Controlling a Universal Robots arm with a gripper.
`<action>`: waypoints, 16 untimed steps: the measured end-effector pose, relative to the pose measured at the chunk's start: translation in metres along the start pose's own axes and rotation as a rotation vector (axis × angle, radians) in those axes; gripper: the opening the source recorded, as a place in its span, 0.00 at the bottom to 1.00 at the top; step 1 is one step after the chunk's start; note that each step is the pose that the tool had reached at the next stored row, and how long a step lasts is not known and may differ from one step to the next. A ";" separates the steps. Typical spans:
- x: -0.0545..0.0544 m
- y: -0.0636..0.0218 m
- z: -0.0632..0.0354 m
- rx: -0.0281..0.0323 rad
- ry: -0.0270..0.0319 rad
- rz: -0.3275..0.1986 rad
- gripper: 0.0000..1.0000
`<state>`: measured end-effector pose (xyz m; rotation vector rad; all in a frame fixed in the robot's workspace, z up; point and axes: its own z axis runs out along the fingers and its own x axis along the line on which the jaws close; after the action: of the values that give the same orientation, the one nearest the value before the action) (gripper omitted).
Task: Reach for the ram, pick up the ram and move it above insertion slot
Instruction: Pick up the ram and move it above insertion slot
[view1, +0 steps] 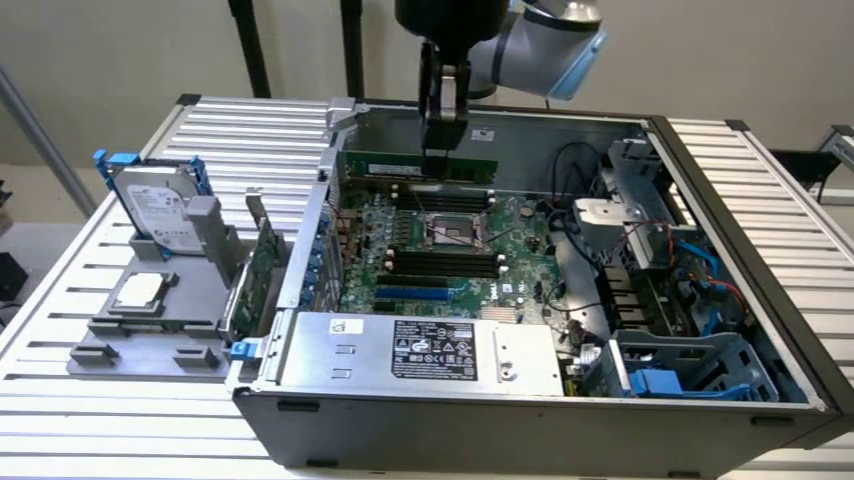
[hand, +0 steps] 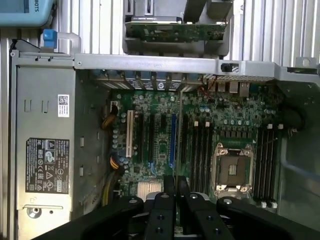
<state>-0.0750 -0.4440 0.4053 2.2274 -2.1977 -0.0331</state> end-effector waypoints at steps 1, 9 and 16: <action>-0.002 -0.0031 0.0014 0.0000 0.0000 0.000 0.14; -0.014 -0.0330 0.0098 0.0000 0.0000 0.000 0.14; -0.014 -0.0478 0.0096 -0.0005 0.0000 0.000 0.14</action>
<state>-0.0276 -0.4294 0.3946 2.2271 -2.1975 -0.0336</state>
